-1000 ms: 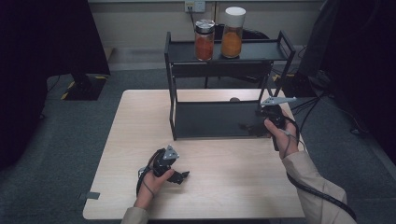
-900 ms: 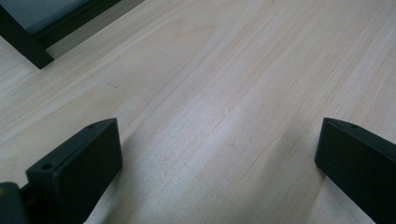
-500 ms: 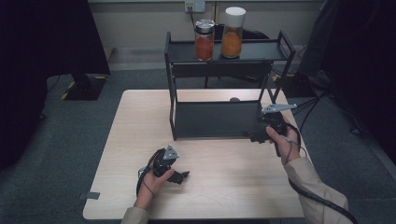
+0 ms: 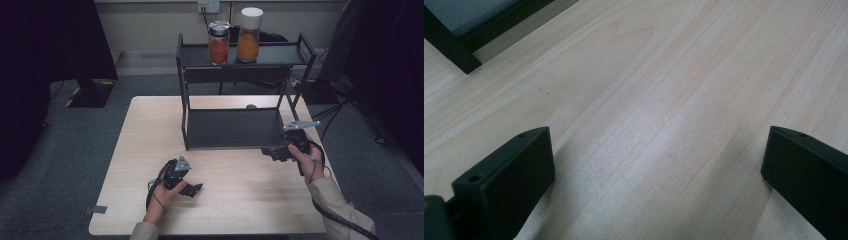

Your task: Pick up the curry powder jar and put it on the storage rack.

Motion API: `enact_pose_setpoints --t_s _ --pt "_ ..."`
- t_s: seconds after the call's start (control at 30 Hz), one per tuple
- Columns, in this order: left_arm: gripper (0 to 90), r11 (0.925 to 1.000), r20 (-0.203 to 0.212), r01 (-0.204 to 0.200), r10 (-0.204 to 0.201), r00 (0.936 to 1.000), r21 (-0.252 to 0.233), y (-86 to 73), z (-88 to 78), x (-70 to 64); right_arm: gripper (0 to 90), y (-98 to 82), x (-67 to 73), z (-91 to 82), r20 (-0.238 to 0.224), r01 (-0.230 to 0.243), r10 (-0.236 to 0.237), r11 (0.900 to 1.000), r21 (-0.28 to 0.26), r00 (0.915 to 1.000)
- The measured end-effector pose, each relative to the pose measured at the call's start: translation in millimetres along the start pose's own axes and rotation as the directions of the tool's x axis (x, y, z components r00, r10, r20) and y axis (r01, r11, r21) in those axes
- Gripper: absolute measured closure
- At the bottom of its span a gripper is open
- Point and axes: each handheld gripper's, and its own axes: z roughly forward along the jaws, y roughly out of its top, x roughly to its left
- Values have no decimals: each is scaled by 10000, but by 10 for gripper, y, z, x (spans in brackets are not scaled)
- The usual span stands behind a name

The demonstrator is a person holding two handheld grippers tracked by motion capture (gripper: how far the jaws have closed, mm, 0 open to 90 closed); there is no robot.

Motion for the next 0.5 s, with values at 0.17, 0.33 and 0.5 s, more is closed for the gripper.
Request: enact_pose_setpoints --t_s 0.17,0.33,0.5 --pt "0 10000 0 0 0 10000 1 0 0 0 22 -92 -16 -8 9 -111 111 9999 107 9999" --pt "0 10000 -1 1 -1 10000 1 0 0 0 22 -190 -34 -7 -11 -214 215 9996 192 9998" --pt "0 10000 0 -1 1 10000 2 0 0 0 23 -291 -52 -13 -58 -226 227 9995 235 9997"
